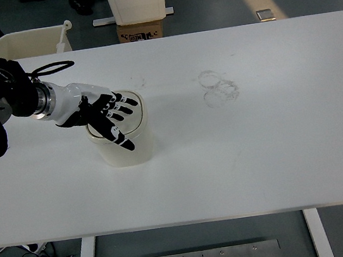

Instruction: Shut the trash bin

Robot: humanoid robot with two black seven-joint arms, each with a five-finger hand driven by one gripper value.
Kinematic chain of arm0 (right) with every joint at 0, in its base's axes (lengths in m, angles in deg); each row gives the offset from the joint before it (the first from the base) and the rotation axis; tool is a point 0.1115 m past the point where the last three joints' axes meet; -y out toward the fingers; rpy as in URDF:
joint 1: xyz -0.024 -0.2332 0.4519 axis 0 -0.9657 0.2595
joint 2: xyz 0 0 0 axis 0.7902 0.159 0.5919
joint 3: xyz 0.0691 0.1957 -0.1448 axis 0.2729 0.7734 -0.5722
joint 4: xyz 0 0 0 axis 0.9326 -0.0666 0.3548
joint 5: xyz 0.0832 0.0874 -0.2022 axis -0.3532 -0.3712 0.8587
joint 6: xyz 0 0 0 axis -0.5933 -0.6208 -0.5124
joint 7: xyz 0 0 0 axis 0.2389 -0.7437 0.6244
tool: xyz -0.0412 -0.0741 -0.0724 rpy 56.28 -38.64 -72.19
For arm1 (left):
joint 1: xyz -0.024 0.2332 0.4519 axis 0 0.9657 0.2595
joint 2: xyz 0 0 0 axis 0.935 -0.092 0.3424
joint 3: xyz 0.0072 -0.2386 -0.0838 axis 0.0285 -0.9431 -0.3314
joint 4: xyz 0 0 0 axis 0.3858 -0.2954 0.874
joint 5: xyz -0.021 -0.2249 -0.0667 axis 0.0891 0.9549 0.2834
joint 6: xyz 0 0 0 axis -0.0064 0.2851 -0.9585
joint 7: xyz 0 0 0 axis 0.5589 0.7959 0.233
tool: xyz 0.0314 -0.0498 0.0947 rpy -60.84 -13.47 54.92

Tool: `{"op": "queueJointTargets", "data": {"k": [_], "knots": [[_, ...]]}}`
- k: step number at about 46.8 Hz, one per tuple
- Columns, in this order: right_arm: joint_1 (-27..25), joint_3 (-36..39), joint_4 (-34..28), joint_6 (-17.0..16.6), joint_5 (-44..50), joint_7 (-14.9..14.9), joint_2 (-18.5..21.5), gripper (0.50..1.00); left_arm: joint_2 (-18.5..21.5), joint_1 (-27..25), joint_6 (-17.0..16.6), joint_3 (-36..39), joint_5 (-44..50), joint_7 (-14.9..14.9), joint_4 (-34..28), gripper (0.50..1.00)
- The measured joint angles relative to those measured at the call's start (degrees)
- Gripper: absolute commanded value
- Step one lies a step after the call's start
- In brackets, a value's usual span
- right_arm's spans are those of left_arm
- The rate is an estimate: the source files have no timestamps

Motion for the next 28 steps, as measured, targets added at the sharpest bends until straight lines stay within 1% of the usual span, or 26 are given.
{"op": "queueJointTargets", "data": {"k": [10,14,22,28], "knots": [[0.0,0.0,0.0,0.0,0.0,0.0,0.0,0.991,1.4,-2.1,0.4,-2.7,0.0,0.0,0.9,1.0],[0.0,0.0,0.0,0.0,0.0,0.0,0.0,0.991,2.0,-2.5,0.5,-3.9,-0.2,0.0,2.1,1.0],[0.0,0.0,0.0,0.0,0.0,0.0,0.0,0.991,4.3,-1.7,0.9,-7.9,-1.0,-0.1,7.1,1.0],[0.0,0.0,0.0,0.0,0.0,0.0,0.0,0.991,6.6,0.6,2.1,-11.9,-2.4,-0.2,10.9,1.0]]}}
